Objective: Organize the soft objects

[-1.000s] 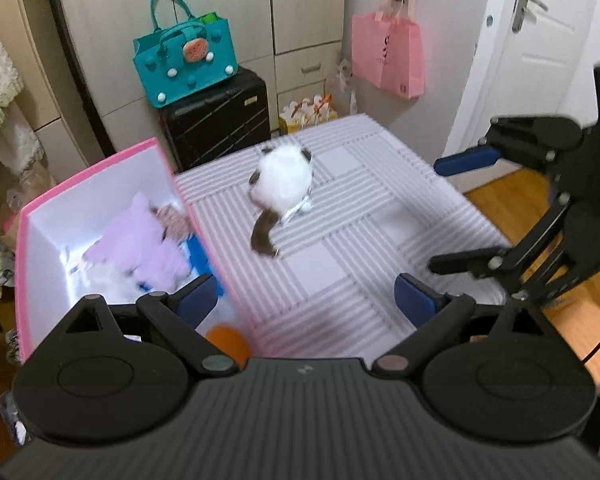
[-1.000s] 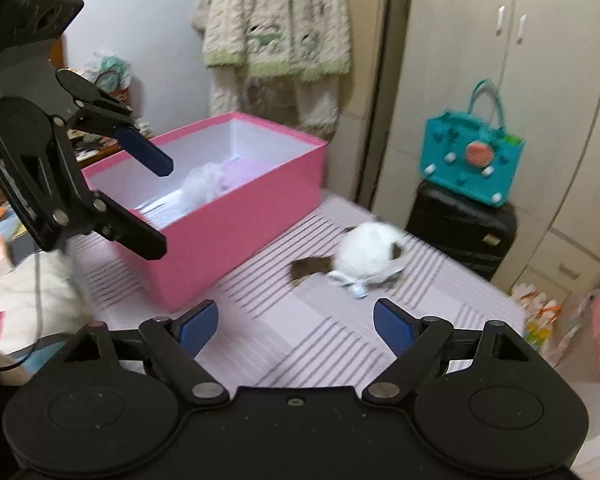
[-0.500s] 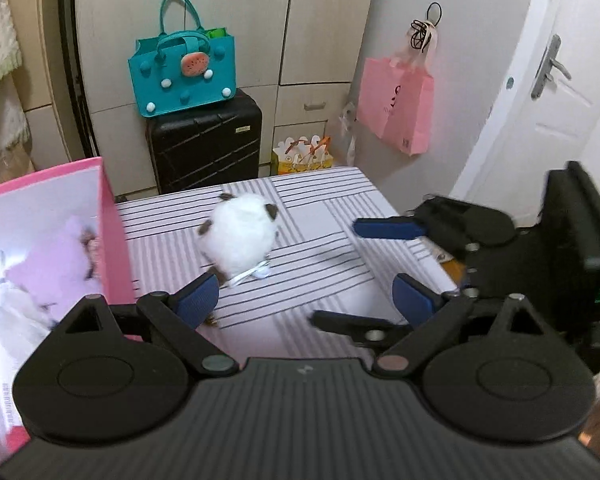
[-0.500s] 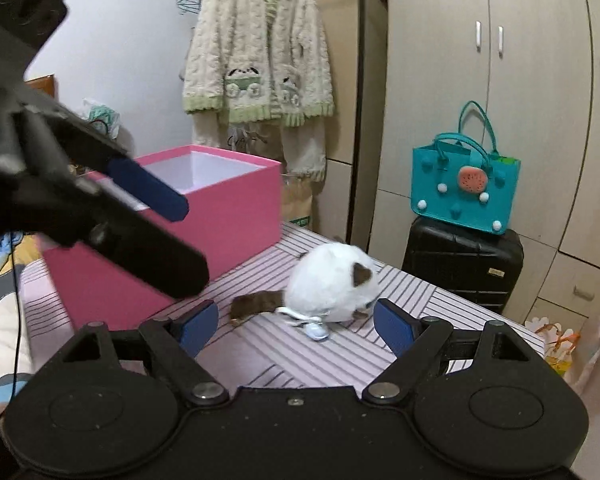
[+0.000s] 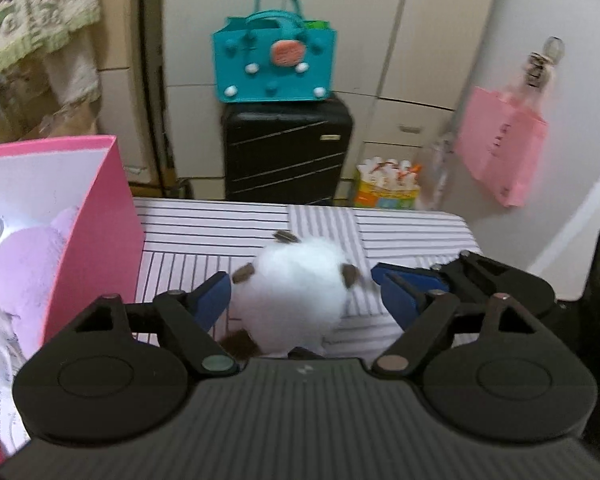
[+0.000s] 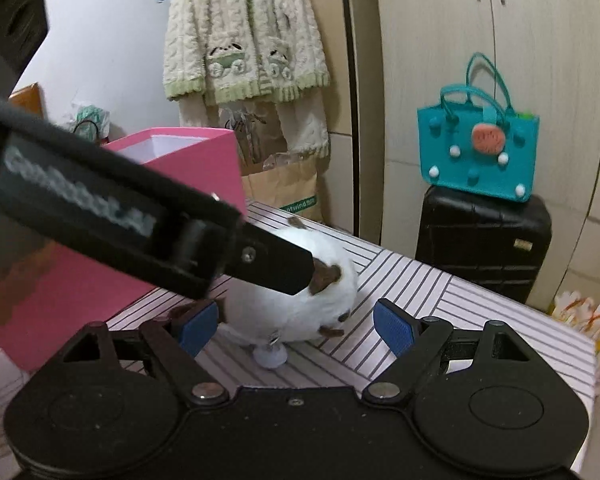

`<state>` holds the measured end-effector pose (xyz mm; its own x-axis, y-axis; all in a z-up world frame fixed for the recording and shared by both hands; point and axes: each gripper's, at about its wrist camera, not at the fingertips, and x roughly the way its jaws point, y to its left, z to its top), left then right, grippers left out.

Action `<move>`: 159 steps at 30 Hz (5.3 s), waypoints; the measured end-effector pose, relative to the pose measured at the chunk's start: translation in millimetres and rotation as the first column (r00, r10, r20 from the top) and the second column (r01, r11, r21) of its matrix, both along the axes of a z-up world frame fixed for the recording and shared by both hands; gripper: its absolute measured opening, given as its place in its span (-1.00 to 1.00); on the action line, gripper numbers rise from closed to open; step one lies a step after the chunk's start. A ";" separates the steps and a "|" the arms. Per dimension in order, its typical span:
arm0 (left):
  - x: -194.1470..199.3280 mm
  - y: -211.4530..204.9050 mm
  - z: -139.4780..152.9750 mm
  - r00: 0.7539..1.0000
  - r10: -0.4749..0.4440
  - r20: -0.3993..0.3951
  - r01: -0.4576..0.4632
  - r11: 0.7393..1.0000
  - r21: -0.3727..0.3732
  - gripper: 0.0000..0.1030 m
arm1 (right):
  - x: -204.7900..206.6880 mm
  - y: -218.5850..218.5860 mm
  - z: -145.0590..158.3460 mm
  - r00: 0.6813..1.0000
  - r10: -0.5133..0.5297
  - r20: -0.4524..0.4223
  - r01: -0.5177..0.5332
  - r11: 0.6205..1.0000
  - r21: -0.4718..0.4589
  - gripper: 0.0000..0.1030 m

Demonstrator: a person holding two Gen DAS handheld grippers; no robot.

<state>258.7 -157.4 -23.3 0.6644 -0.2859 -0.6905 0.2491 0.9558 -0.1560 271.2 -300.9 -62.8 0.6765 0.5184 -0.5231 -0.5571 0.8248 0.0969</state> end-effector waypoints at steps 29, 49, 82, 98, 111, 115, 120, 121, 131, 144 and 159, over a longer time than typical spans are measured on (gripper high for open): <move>-3.2 6.5 -24.8 0.999 -0.031 -0.035 0.028 0.996 -0.082 0.08 | -4.8 10.6 -4.5 0.996 -0.011 -0.085 0.011 1.000 0.005 0.42; -64.9 42.9 17.7 0.955 -0.249 -0.163 0.214 0.955 -0.205 0.02 | -82.5 9.8 44.2 0.934 -0.078 -0.348 0.122 0.987 0.106 0.42; -132.8 200.5 111.5 0.984 -0.173 0.032 0.175 0.977 -0.118 0.02 | -116.0 160.9 144.3 0.984 0.174 -0.032 -0.172 0.984 0.055 0.37; -40.0 273.3 54.8 0.989 -0.047 -0.144 0.028 0.991 -0.129 0.06 | -22.4 247.7 93.7 0.944 0.276 -0.179 -0.284 0.959 -0.022 0.30; -33.6 275.3 28.2 0.984 -0.062 -0.169 0.052 0.997 -0.058 0.12 | -21.4 258.7 79.5 0.946 0.213 -0.245 -0.250 0.959 -0.131 0.36; -47.1 271.2 33.8 0.993 -0.070 -0.096 0.072 0.997 0.022 0.21 | -30.9 248.2 77.0 0.953 0.184 -0.239 -0.217 0.969 -0.120 0.37; -58.5 272.8 34.2 0.996 -0.041 -0.078 0.044 0.998 0.049 0.27 | -51.7 236.8 82.0 0.971 0.157 -0.182 -0.180 0.976 -0.119 0.37; -61.4 273.3 35.2 0.997 -0.037 -0.067 0.041 0.998 0.055 0.30 | -54.5 235.3 84.2 0.973 0.152 -0.173 -0.173 0.978 -0.115 0.37; -84.7 274.3 42.4 0.998 -0.064 -0.027 0.066 0.995 0.070 0.44 | -82.1 214.5 96.5 0.988 0.078 -0.132 -0.092 0.990 -0.104 0.38; -105.8 257.6 63.7 0.995 -0.055 -0.079 0.068 0.984 0.164 0.90 | -115.8 185.7 129.9 0.988 -0.054 -0.147 0.025 0.981 -0.192 0.88; -143.3 219.4 70.4 0.991 -0.001 -0.132 0.031 0.974 0.224 0.90 | -192.4 141.2 137.6 0.983 -0.180 0.040 0.184 0.971 -0.156 0.89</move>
<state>115.4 61.9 47.1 0.5611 -0.1233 -0.8185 0.2564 0.9661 0.0302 78.8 -159.7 74.8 0.7658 0.2978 -0.5699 -0.3972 0.9161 -0.0549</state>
